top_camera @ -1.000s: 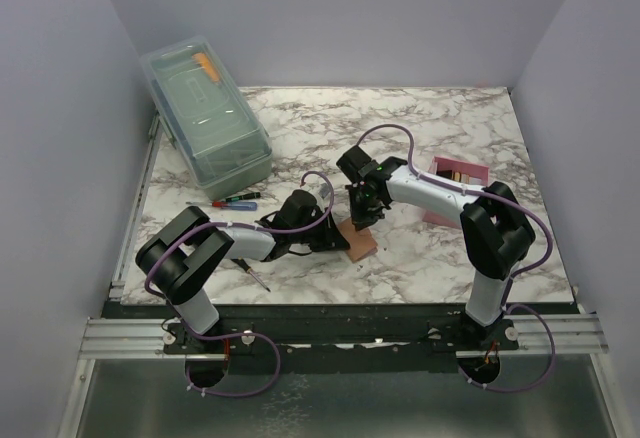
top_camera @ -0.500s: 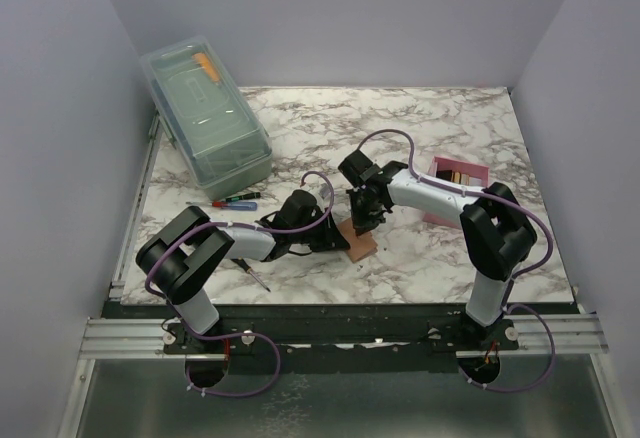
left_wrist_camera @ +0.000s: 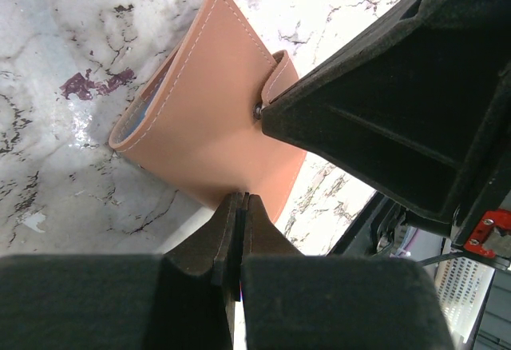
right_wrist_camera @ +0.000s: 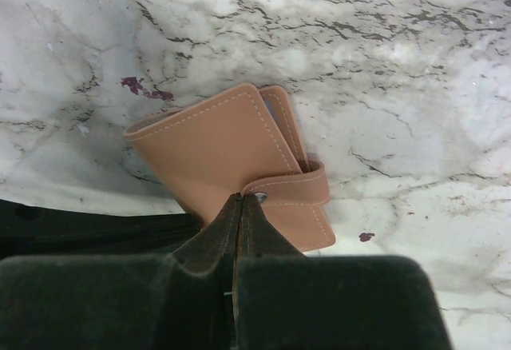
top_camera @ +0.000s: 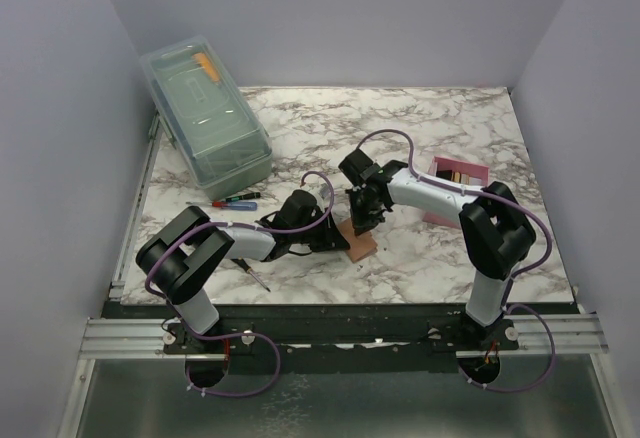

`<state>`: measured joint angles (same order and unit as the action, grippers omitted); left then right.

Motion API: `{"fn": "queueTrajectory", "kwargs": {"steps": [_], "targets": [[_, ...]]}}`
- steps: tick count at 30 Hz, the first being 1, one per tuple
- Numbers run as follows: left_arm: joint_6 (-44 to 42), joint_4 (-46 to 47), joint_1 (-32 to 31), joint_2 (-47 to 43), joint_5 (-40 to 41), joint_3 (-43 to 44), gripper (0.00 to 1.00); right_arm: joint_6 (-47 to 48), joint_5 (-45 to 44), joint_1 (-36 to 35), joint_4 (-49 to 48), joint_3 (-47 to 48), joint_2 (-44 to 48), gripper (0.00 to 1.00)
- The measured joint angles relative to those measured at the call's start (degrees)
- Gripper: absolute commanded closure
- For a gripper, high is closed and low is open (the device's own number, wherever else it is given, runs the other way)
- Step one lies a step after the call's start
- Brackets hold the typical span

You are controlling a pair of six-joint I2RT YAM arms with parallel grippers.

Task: Put the credit cards into the card holder
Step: Close the card holder at the center of the board.

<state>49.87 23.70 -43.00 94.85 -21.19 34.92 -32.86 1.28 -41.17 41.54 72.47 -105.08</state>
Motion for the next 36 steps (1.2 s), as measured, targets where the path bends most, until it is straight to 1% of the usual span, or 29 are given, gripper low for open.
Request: {"fn": "queueTrajectory", "kwargs": {"steps": [12, 16, 24, 29, 36], "targets": [[-0.02, 0.00, 0.00, 0.02, 0.00, 0.00, 1.00, 0.85, 1.68, 0.04, -0.20, 0.66, -1.01, 1.00], [-0.02, 0.00, 0.00, 0.02, 0.00, 0.00, 1.00, 0.76, 3.63, 1.07, -2.56, -0.81, -1.11, 1.00], [-0.02, 0.00, 0.00, 0.02, 0.02, -0.07, 1.00, 0.17, 12.76, 4.90, -8.85, -5.81, -0.04, 1.00], [-0.02, 0.02, 0.00, 0.02, 0.04, -0.11, 1.00, -0.81, 21.62, 9.70, -17.59, -12.79, 2.03, 1.00], [-0.02, 0.04, 0.00, 0.02, 0.02, -0.11, 1.00, -2.36, 33.75, 14.64, -30.36, -20.81, 1.95, 1.00]]}}
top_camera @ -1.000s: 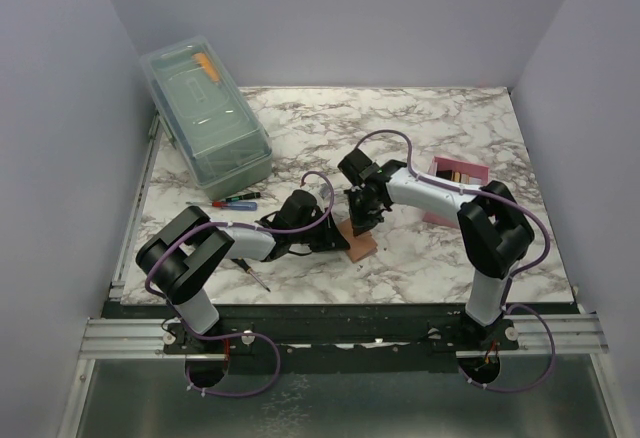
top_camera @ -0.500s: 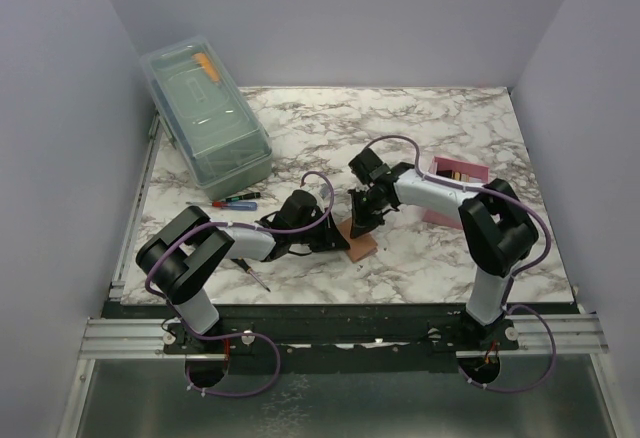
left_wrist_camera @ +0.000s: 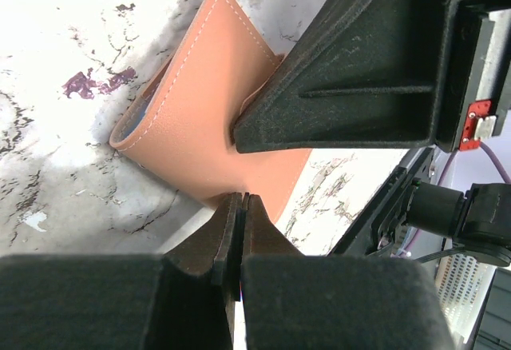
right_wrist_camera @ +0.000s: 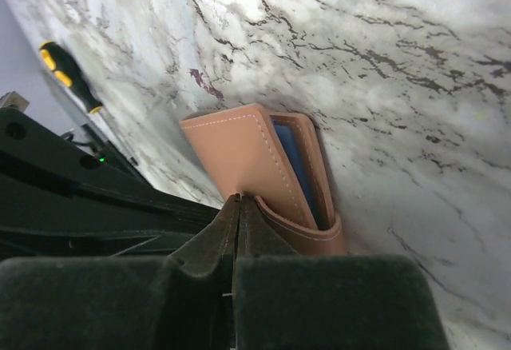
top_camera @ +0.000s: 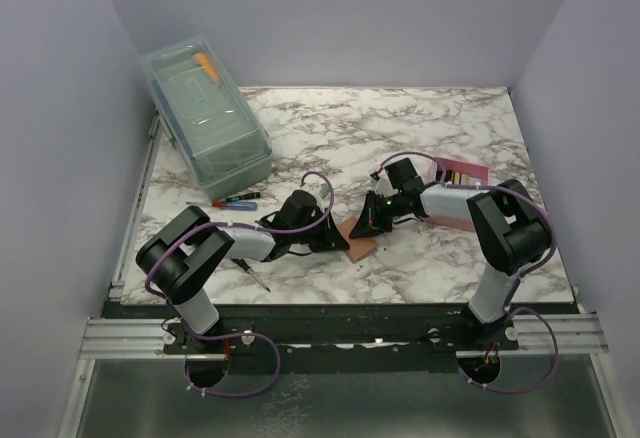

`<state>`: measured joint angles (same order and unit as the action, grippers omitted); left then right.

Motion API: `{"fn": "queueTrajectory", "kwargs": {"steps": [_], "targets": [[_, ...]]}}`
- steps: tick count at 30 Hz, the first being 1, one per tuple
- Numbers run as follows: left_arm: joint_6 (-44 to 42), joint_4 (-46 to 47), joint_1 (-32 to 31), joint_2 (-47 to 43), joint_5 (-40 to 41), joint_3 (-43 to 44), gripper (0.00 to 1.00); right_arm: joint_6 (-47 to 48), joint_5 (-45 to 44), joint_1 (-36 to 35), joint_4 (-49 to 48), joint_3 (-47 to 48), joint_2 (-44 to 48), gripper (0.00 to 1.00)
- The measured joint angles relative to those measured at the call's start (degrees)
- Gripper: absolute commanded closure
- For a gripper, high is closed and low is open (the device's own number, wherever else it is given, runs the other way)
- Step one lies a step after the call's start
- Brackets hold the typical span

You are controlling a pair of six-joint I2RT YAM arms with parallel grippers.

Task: Put the credit cards into the card holder
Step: Close the card holder at the center of the board.

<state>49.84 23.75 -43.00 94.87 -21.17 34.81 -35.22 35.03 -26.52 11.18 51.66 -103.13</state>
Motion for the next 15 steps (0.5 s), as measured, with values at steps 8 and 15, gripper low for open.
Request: {"fn": "queueTrajectory", "kwargs": {"steps": [8, 15], "targets": [[0.02, 0.07, -0.02, 0.00, 0.00, -0.26, 1.00, -1.81, 12.48, 5.62, -11.43, -5.86, -3.28, 1.00], [0.00, -0.35, -0.20, -0.02, 0.00, -0.83, 1.00, -3.45, 18.27, 8.09, -16.28, -7.30, -5.92, 1.00]]}}
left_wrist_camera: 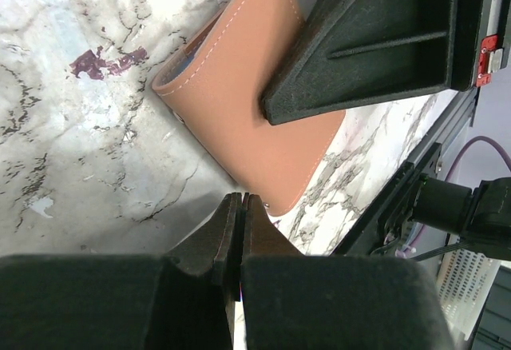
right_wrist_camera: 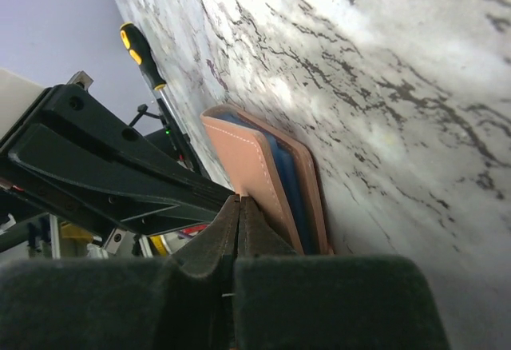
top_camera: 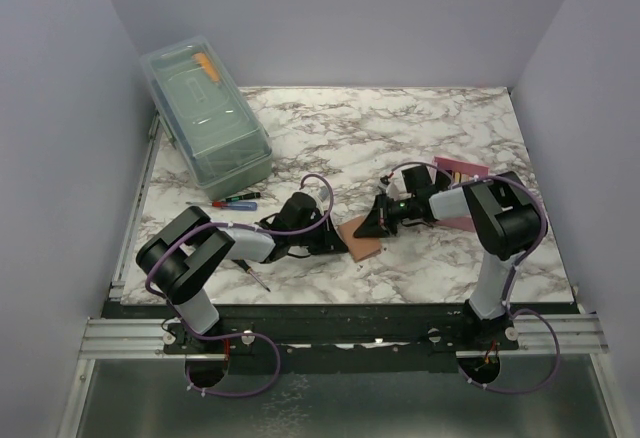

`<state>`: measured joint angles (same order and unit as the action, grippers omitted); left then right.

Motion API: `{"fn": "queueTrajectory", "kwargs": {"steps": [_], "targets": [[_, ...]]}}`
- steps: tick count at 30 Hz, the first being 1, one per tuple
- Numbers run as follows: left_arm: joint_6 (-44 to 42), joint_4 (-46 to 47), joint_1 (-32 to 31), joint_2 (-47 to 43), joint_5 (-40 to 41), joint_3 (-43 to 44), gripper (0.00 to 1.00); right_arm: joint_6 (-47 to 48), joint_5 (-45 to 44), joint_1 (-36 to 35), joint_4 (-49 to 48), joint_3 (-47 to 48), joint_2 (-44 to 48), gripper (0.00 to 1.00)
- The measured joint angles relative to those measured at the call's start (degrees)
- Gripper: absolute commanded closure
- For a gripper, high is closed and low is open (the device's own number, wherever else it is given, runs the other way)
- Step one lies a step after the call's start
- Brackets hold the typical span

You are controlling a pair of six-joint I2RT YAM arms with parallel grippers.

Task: Put the credit cards into the card holder
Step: Close the card holder at the center of the board.

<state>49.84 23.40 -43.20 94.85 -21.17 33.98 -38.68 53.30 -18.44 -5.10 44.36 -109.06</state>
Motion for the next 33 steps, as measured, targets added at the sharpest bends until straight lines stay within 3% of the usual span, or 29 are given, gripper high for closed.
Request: {"fn": "queueTrajectory", "kwargs": {"steps": [14, 18, 24, 29, 30, 31, 33], "targets": [[-0.68, -4.70, -0.04, -7.23, 0.04, 0.00, 1.00, -3.87, 6.71, 0.52, -12.11, -1.51, -5.22, 0.98], [-1.16, -6.71, -0.04, -9.68, 0.22, 0.00, 1.00, -3.26, 4.48, 0.33, -7.43, -0.22, -2.36, 0.82], [-1.60, -11.15, -0.04, -12.61, 1.11, 0.46, 0.99, 4.02, -6.47, -1.51, 11.65, 7.37, 4.79, 0.53], [-2.32, -16.55, -0.07, -17.11, 2.82, 2.56, 0.86, 8.94, -15.72, -4.44, 22.25, 13.84, 11.23, 0.30], [-2.51, -17.77, -0.04, -18.53, 3.34, 2.99, 0.83, 9.51, -18.08, -5.31, 23.61, 14.36, 12.55, 0.22], [-2.69, -18.97, -0.07, -20.02, 3.87, 3.39, 0.80, 9.79, -20.09, -6.19, 24.65, 14.62, 13.38, 0.04], [-3.13, -21.62, -0.07, -23.39, 5.14, 4.09, 0.75, 10.10, -25.51, -8.98, 26.82, 14.73, 14.60, 0.01]]}}
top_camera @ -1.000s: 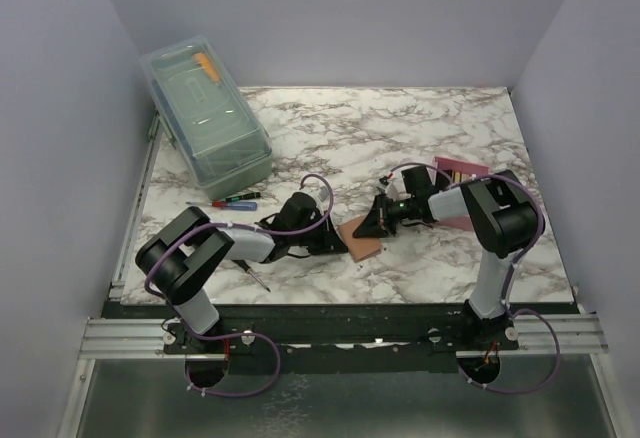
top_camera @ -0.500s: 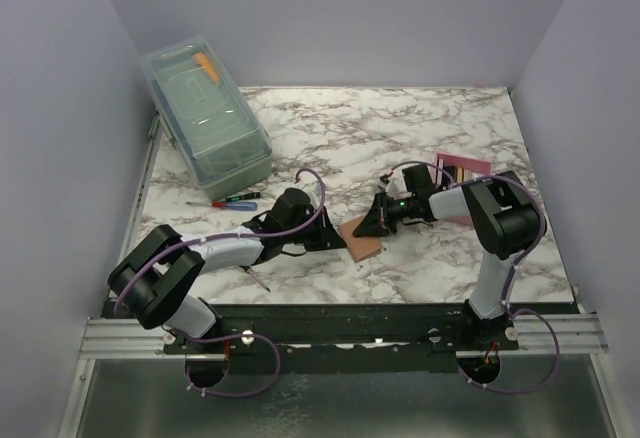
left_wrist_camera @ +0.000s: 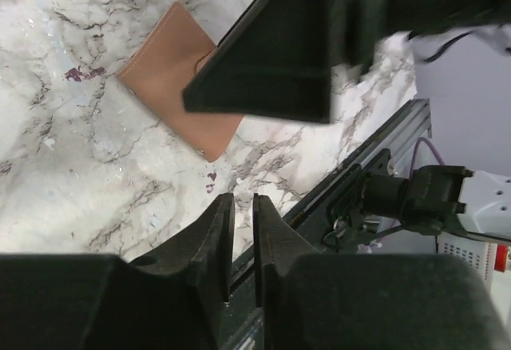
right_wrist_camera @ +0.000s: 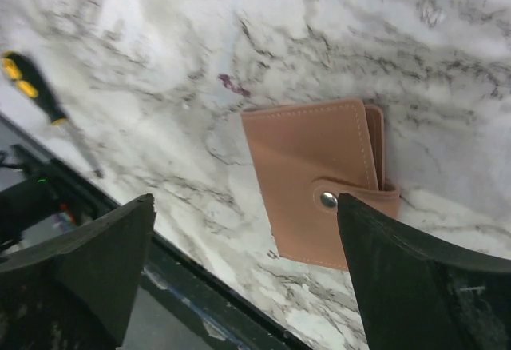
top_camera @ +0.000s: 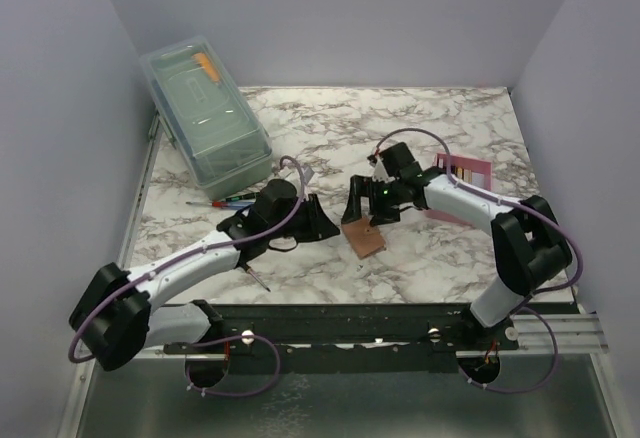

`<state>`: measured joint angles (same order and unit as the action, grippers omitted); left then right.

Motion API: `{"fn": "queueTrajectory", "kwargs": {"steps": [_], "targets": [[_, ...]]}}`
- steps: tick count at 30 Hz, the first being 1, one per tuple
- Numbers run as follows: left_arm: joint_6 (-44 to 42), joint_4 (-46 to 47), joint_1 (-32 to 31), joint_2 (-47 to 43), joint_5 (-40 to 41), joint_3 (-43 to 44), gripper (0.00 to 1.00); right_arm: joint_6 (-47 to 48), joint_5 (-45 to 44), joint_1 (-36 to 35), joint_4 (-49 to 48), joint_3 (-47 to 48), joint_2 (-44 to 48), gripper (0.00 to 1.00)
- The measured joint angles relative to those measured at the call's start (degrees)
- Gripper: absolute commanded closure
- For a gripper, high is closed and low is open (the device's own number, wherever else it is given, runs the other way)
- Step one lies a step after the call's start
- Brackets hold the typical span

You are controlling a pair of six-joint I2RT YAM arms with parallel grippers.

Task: Put the credit cards into the card holder
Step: Close the card holder at the center of the board, then move the card holder to the center of the board.

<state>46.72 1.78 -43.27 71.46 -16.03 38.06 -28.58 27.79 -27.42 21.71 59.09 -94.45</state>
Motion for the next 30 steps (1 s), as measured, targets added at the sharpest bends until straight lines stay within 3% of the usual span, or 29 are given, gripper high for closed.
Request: {"fn": "queueTrajectory", "kwargs": {"steps": [7, 12, 17, 23, 27, 30], "targets": [[-0.90, -10.32, 0.02, -13.92, 3.93, 1.66, 0.65, -2.10, -21.35, -11.61, 5.70, -0.96, -0.13, 0.00], [-0.92, -16.76, 0.02, -21.55, 6.14, 2.27, 0.64, -4.63, -33.66, -18.73, 6.95, 0.50, -1.73, 0.01], [-0.74, -22.14, 0.02, -26.10, 8.04, 3.08, 0.63, -6.01, -42.23, -22.14, 11.87, 6.14, -7.67, 0.24], [-0.50, -27.89, 0.02, -30.77, 9.81, 6.27, 0.62, -6.43, -44.35, -22.10, 11.58, 18.10, -16.72, 0.45], [-0.50, -31.19, 0.02, -33.44, 11.45, 9.09, 0.61, -7.91, -42.34, -21.97, 6.84, 29.03, -24.52, 0.44], [-0.50, -33.57, 0.02, -34.60, 12.72, 10.75, 0.61, -8.00, -39.93, -22.01, 4.94, 37.11, -30.05, 0.25]]}}
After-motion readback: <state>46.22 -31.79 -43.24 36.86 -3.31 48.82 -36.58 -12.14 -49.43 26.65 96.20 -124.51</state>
